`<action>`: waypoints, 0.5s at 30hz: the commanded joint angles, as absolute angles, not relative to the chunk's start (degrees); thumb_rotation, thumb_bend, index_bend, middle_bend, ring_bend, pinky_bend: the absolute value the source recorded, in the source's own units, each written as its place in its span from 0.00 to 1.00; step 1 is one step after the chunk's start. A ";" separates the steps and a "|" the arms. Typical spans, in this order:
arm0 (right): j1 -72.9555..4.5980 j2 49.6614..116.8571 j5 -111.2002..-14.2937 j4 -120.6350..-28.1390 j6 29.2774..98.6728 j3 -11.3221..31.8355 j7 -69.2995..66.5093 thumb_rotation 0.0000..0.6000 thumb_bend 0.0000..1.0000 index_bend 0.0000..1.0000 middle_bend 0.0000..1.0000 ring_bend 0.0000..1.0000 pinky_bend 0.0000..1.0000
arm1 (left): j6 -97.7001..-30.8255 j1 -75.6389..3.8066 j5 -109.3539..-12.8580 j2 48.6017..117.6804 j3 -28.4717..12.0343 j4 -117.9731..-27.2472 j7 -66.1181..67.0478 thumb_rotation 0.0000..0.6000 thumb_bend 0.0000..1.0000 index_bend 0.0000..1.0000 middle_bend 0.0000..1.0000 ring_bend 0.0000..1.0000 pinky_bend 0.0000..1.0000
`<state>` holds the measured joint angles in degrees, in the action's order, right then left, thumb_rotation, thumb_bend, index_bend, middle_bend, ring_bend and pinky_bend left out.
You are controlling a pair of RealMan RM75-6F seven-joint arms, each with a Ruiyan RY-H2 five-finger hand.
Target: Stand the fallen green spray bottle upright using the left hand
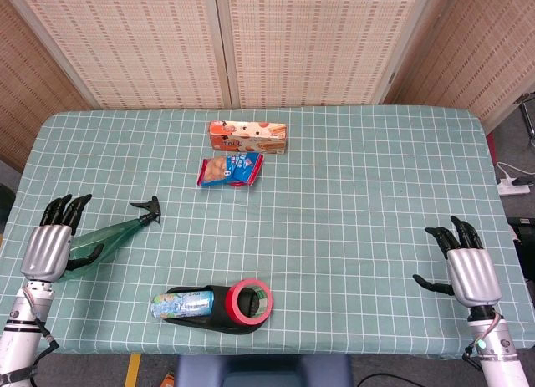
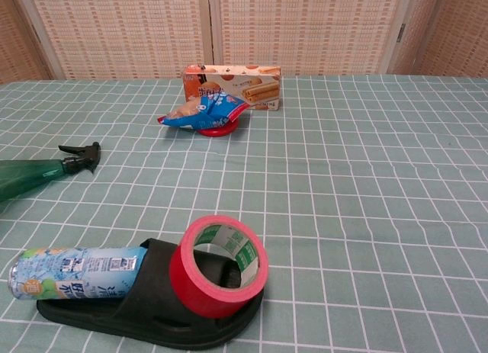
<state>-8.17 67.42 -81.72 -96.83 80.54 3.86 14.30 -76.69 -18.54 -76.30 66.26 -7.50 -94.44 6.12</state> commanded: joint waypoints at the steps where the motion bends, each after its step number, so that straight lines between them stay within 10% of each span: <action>1: -8.18 67.44 -81.73 -96.80 80.51 3.87 14.26 1.00 0.00 0.21 0.23 0.00 0.09 | -76.41 -18.57 -76.00 66.31 -7.58 -94.48 6.43 1.00 0.25 0.05 0.11 0.01 0.05; 15: -8.40 67.15 -81.64 -97.37 79.88 3.82 14.23 1.00 0.00 0.21 0.23 0.00 0.09 | -73.25 -19.70 -63.42 67.20 -10.80 -102.21 15.13 1.00 0.25 0.15 0.21 0.15 0.15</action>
<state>-8.36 67.17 -81.65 -97.37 79.93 3.83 14.18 -75.76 -18.72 -71.55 67.14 -8.97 -96.93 9.37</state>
